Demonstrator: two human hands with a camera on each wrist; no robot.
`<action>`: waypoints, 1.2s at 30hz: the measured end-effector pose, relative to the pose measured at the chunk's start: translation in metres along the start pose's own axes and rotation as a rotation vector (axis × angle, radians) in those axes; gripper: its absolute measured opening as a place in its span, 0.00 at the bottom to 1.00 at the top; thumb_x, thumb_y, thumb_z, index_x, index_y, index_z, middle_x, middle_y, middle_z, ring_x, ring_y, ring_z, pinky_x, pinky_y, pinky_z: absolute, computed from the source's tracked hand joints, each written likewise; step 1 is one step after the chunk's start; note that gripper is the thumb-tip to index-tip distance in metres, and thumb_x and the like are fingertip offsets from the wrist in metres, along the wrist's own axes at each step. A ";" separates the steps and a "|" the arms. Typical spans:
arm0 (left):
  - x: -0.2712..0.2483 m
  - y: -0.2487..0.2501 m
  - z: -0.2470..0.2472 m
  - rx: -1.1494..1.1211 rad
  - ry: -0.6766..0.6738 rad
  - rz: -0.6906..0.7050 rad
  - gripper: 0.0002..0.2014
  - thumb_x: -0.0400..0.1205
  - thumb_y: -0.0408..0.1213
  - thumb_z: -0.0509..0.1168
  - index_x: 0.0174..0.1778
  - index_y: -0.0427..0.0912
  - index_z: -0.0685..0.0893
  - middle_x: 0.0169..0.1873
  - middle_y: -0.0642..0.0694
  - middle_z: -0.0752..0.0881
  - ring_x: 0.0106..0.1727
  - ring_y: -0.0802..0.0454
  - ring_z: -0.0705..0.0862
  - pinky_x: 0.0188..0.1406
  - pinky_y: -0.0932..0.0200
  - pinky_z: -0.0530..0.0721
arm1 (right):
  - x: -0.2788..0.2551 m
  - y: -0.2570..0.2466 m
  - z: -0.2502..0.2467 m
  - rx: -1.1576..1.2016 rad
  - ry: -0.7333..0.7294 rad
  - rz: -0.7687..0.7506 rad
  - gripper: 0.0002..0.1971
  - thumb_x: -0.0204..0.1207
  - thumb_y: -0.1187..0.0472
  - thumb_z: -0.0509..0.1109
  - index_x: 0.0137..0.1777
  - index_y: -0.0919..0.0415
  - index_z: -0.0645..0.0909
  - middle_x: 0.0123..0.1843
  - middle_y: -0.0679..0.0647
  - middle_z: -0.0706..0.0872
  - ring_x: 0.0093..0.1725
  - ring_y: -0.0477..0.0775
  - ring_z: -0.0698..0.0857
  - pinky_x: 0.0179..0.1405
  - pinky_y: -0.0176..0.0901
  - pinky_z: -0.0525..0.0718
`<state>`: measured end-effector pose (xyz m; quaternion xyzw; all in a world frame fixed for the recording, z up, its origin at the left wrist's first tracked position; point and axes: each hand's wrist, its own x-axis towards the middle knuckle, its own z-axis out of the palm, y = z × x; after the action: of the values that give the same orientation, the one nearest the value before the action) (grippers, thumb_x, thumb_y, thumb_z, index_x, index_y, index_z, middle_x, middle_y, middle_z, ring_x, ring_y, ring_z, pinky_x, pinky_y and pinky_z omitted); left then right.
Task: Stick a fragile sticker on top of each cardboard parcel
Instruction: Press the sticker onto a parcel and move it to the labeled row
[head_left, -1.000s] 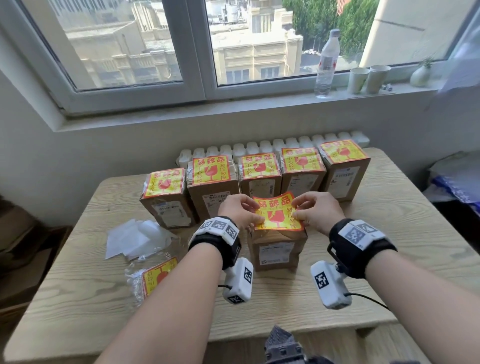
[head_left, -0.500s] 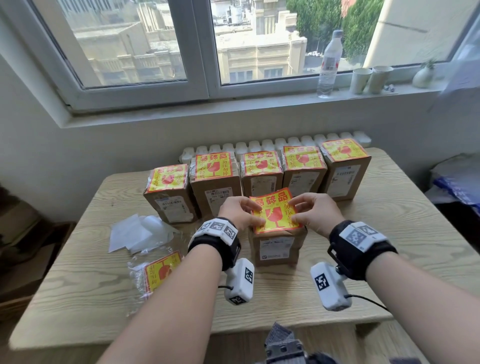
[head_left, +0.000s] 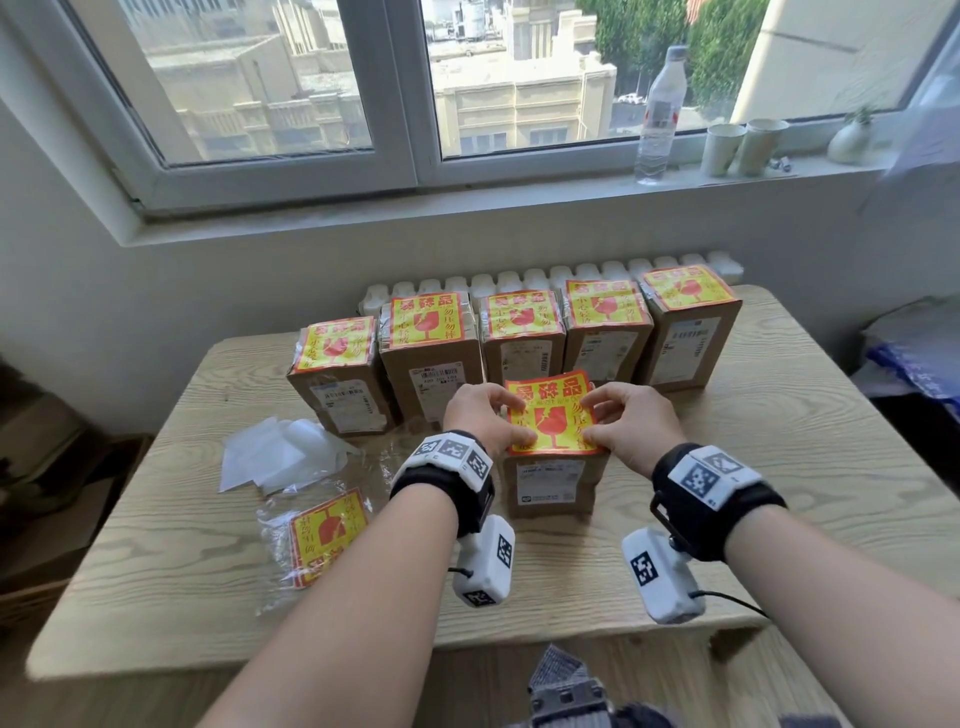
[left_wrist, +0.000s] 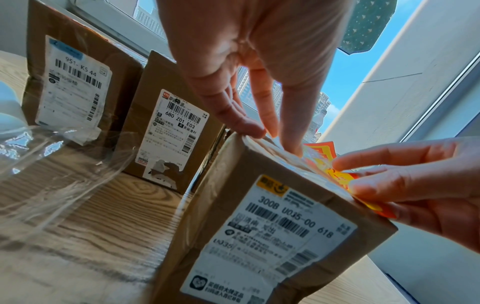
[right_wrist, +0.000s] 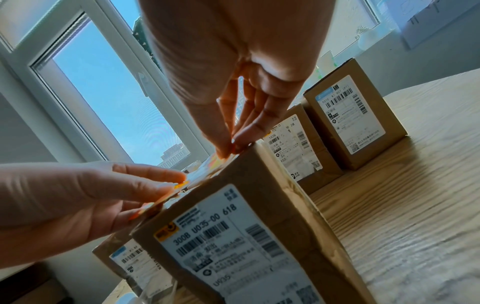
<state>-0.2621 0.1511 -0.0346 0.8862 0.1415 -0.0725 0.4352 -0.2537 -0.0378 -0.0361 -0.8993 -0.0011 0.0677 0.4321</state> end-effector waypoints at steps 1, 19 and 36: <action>0.000 0.000 0.001 0.003 0.007 0.000 0.20 0.64 0.41 0.84 0.51 0.51 0.89 0.57 0.48 0.86 0.55 0.51 0.85 0.55 0.52 0.88 | 0.000 0.000 0.001 -0.014 0.005 -0.001 0.14 0.68 0.65 0.80 0.51 0.50 0.86 0.42 0.44 0.85 0.44 0.43 0.84 0.36 0.31 0.81; -0.001 0.003 0.011 0.261 0.043 0.082 0.25 0.63 0.48 0.83 0.56 0.49 0.87 0.61 0.48 0.74 0.52 0.55 0.77 0.56 0.57 0.83 | -0.003 -0.006 0.003 -0.207 -0.027 -0.024 0.20 0.65 0.60 0.82 0.57 0.53 0.84 0.52 0.50 0.84 0.50 0.49 0.84 0.48 0.39 0.84; 0.011 0.003 0.005 0.433 -0.161 0.132 0.36 0.73 0.56 0.72 0.78 0.68 0.66 0.84 0.48 0.51 0.84 0.43 0.54 0.77 0.39 0.65 | 0.016 -0.011 0.012 -0.524 -0.151 -0.049 0.34 0.74 0.40 0.70 0.79 0.38 0.64 0.84 0.53 0.55 0.82 0.58 0.58 0.78 0.60 0.67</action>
<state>-0.2503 0.1477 -0.0382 0.9575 0.0291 -0.1432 0.2486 -0.2391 -0.0208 -0.0367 -0.9726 -0.0725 0.1213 0.1847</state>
